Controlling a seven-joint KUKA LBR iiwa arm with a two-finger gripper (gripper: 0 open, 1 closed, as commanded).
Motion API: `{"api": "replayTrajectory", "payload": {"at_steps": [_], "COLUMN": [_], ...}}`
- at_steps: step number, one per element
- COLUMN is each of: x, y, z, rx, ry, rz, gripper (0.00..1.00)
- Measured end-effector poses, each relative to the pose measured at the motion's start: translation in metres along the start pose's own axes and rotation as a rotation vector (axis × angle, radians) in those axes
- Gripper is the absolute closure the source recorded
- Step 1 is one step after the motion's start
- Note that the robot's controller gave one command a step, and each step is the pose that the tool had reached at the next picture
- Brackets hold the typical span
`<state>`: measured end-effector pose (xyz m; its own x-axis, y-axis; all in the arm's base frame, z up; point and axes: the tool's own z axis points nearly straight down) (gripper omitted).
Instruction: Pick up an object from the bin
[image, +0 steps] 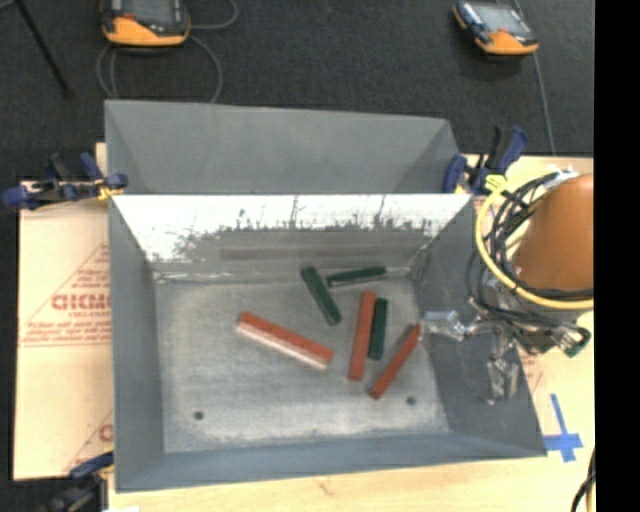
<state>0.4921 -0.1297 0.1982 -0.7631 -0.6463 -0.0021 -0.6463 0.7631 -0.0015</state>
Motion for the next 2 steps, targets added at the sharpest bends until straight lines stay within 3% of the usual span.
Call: {"api": "replayTrajectory", "payload": {"at_steps": [1, 2], "x": [-0.0636, -0.0631], "y": [-0.0095, -0.0118], "z": [0.1282, 0.1236], "rx": [0.004, 0.008], "ry": [-0.009, -0.009], "rz": [-0.037, -0.035], "gripper": [0.0, 1.0]}}
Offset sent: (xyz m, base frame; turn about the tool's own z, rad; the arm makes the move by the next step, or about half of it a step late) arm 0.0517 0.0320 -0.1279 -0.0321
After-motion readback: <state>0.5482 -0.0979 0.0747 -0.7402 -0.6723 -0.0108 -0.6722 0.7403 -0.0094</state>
